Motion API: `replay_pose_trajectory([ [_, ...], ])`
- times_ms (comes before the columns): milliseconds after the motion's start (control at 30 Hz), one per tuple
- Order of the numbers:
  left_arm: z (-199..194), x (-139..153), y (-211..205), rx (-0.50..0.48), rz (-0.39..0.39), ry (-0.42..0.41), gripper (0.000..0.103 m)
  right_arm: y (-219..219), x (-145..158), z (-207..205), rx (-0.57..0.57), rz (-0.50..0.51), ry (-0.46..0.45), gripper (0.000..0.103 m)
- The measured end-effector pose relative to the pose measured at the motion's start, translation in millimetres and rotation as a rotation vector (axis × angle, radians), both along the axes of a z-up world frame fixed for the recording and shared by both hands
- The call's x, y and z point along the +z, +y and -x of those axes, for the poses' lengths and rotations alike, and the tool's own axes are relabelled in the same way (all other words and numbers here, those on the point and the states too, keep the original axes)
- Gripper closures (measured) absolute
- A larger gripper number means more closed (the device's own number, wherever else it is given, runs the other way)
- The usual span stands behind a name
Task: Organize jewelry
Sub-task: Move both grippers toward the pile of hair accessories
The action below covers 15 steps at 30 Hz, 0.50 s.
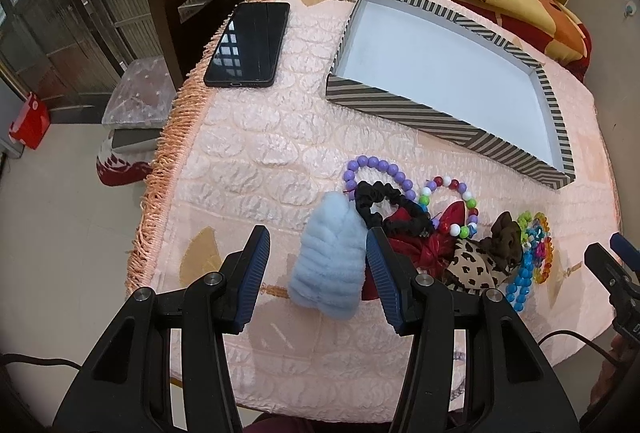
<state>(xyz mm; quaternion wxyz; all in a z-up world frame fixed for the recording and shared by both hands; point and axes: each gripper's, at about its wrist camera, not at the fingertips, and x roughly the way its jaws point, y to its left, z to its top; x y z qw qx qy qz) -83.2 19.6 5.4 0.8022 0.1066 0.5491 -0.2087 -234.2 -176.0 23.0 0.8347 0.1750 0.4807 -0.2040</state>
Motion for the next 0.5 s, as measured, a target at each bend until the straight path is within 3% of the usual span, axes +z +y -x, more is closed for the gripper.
replay_pose_trajectory([
  [500,1.7,-8.5,9.6,-0.098,0.063,0.091,0.053,1.3,-6.0,-1.4,0.012,-0.004,0.011,0.000],
])
